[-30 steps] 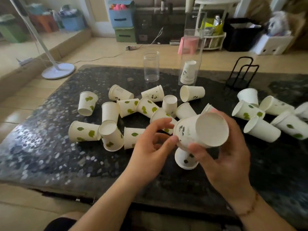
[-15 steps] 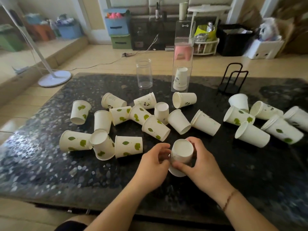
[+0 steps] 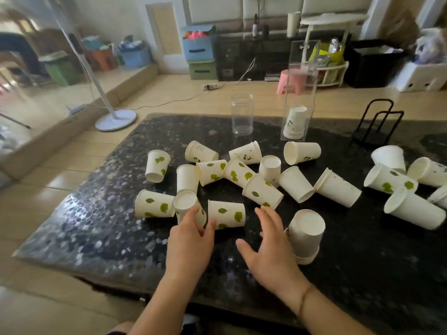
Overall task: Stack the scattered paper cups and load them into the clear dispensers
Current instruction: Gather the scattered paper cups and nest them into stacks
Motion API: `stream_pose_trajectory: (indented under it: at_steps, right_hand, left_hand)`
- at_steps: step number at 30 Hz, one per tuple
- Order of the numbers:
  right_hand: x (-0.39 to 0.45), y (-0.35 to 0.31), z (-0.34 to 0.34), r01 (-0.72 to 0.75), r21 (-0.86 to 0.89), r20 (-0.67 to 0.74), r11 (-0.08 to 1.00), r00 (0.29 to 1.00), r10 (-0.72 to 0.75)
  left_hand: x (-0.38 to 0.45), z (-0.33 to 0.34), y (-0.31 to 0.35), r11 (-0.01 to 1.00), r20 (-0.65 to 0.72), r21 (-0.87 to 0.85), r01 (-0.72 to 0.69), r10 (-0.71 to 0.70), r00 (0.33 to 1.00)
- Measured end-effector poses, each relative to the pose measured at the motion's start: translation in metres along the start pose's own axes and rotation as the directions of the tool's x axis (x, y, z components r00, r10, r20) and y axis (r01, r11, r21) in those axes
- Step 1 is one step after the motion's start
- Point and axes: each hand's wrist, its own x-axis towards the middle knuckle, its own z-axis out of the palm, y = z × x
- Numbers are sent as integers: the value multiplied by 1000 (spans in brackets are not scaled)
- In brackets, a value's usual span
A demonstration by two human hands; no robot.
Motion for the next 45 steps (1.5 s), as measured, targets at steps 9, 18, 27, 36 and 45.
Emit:
stream_pose_trajectory:
  at_steps: [9,18,27,36,45]
  right_hand:
    - [10,-9,20,-15,134,-69,991,997,24]
    - [-11,-39,-50,427,205,-388,881,861,-327]
    - [-20,31,-91,86,-44,-278,995,956,-95]
    - [-25,54,-87,-28,-50,-178,998,984,18]
    - [-25,-29,-46,340,263,-255,903,927,-275]
  left_hand:
    - [8,5,-14,974,52,-214,66,-56,997]
    - [-26,13,25,751,-36,-623,-219,253,967]
    - [-38,71,59,849,243,-310,-427,505,828]
    - [-42,90,30,886,361,-186,-425,464,809]
    - [9,25,2,781,-515,-294,-552,357,779]
